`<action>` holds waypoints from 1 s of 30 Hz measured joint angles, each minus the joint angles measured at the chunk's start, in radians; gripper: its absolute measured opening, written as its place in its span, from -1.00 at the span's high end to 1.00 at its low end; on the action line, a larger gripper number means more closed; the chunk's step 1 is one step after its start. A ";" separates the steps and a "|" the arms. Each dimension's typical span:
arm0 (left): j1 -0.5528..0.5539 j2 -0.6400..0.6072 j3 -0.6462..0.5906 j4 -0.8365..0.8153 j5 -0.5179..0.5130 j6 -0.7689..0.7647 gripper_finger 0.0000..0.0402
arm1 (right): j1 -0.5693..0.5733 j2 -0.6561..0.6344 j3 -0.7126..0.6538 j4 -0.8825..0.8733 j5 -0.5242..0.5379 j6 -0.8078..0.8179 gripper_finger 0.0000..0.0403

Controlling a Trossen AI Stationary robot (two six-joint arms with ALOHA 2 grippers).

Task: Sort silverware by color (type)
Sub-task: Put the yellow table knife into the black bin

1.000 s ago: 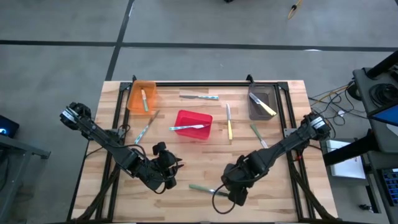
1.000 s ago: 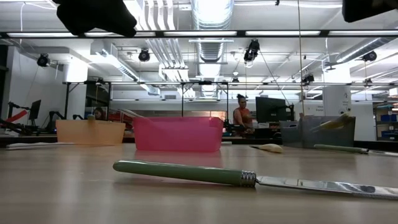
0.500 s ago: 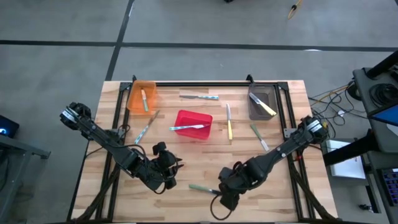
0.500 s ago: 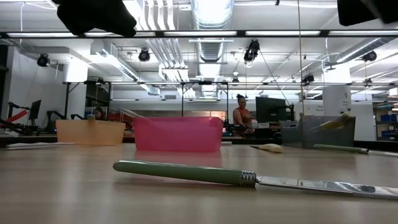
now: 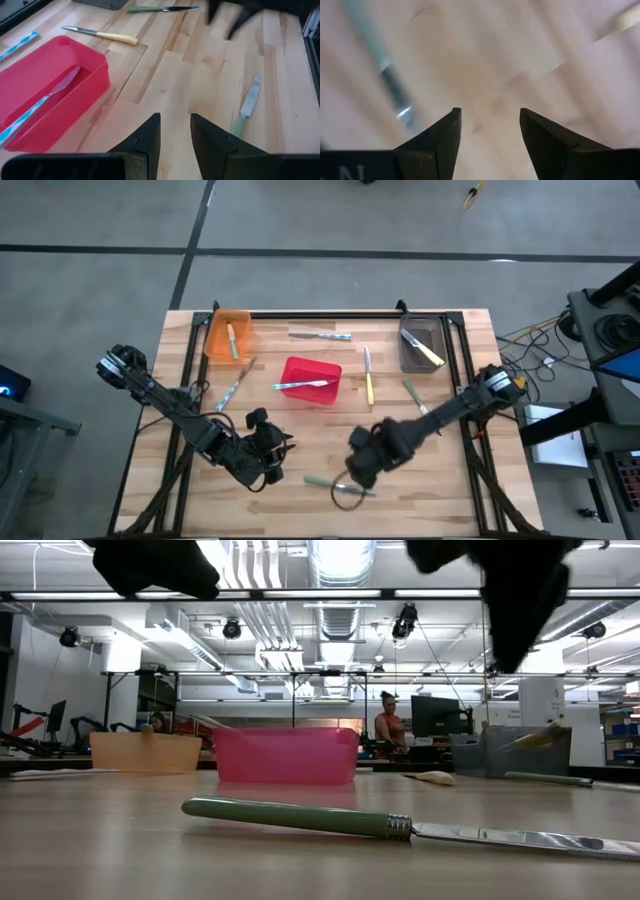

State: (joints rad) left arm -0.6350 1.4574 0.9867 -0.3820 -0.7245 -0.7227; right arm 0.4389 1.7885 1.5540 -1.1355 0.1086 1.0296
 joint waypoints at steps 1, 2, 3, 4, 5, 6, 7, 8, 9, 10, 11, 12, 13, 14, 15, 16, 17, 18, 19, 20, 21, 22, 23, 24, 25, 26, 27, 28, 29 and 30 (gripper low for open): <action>0.000 0.000 0.000 0.000 0.000 0.008 0.56 | -0.023 0.000 -0.003 -0.012 0.023 -0.011 0.05; 0.000 0.000 0.000 0.000 0.000 0.014 0.56 | -0.046 0.000 -0.007 -0.028 0.047 -0.030 0.05; 0.000 0.000 0.000 0.000 0.000 0.019 0.56 | -0.071 0.000 -0.012 -0.039 0.066 -0.050 0.05; 0.000 0.000 0.000 0.000 0.000 0.028 0.56 | -0.099 0.000 -0.016 -0.037 0.078 -0.074 0.05; 0.000 -0.001 0.000 0.000 0.000 0.039 0.56 | -0.127 0.000 -0.019 -0.033 0.085 -0.100 0.05; 0.000 -0.002 0.003 -0.001 0.000 0.051 0.56 | -0.157 0.000 -0.021 -0.031 0.092 -0.125 0.05; 0.000 -0.002 0.008 -0.002 0.000 0.064 0.56 | -0.186 0.000 -0.025 -0.033 0.101 -0.148 0.05; 0.000 -0.002 0.014 0.000 0.000 0.078 0.56 | -0.215 0.000 -0.028 -0.033 0.108 -0.172 0.05; 0.000 -0.002 0.019 0.000 -0.001 0.094 0.56 | -0.244 0.000 -0.031 -0.032 0.116 -0.196 0.05; 0.000 -0.003 0.025 -0.001 -0.001 0.112 0.56 | -0.273 0.000 -0.034 -0.032 0.125 -0.217 0.05; 0.000 -0.003 0.030 0.000 -0.001 0.134 0.56 | -0.301 0.000 -0.037 -0.032 0.130 -0.228 0.05; 0.000 -0.003 0.035 0.000 -0.009 0.159 0.56 | -0.330 0.000 -0.039 -0.032 0.136 -0.246 0.05; 0.000 -0.003 0.043 -0.003 -0.031 0.191 0.56 | -0.357 0.000 -0.043 -0.031 0.139 -0.271 0.05; 0.003 -0.003 0.053 -0.002 -0.058 0.226 0.56 | -0.385 0.000 -0.048 -0.030 0.139 -0.290 0.05; 0.006 -0.003 0.068 -0.001 -0.088 0.262 0.56 | -0.412 0.000 -0.054 -0.032 0.138 -0.302 0.05; 0.011 -0.004 0.083 0.000 -0.119 0.296 0.56 | -0.439 0.000 -0.060 -0.032 0.138 -0.316 0.05; 0.015 -0.004 0.099 -0.005 -0.136 0.328 0.56 | -0.464 0.000 -0.069 -0.025 0.138 -0.325 0.05; 0.018 -0.005 0.118 -0.020 -0.145 0.359 0.56 | -0.489 0.000 -0.079 -0.015 0.138 -0.331 0.05; 0.019 -0.005 0.136 -0.041 -0.149 0.386 0.56 | -0.512 -0.001 -0.094 0.004 0.138 -0.334 0.05; 0.019 -0.005 0.154 -0.062 -0.154 0.410 0.56 | -0.531 -0.001 -0.108 0.024 0.138 -0.335 0.05; 0.018 -0.005 0.171 -0.081 -0.160 0.429 0.56 | -0.548 -0.001 -0.122 0.039 0.135 -0.339 0.05; 0.018 -0.006 0.182 -0.097 -0.167 0.449 0.56 | -0.563 -0.001 -0.138 0.055 0.130 -0.343 0.05; 0.017 -0.008 0.188 -0.109 -0.170 0.470 0.56 | -0.574 -0.001 -0.155 0.071 0.126 -0.346 0.05; 0.017 -0.010 0.189 -0.115 -0.177 0.491 0.56 | -0.582 -0.001 -0.171 0.090 0.126 -0.347 0.05; 0.018 -0.011 0.189 -0.116 -0.184 0.511 0.56 | -0.591 -0.001 -0.186 0.108 0.125 -0.347 0.05; 0.018 -0.014 0.185 -0.112 -0.186 0.531 0.56 | -0.598 -0.001 -0.201 0.125 0.123 -0.347 0.05; 0.018 -0.018 0.176 -0.111 -0.186 0.548 0.56 | -0.604 -0.001 -0.218 0.140 0.119 -0.348 0.05; 0.018 -0.022 0.166 -0.114 -0.187 0.560 0.56 | -0.609 -0.001 -0.235 0.157 0.113 -0.347 0.05; 0.020 -0.025 0.157 -0.115 -0.187 0.570 0.56 | -0.613 -0.001 -0.250 0.174 0.104 -0.345 0.05; 0.021 -0.026 0.148 -0.114 -0.187 0.576 0.56 | -0.617 -0.001 -0.264 0.188 0.097 -0.340 0.05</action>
State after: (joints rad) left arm -0.6140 1.4312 1.1346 -0.4965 -0.9119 -0.1463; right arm -0.1777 1.7878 1.2904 -0.9479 0.2053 0.6893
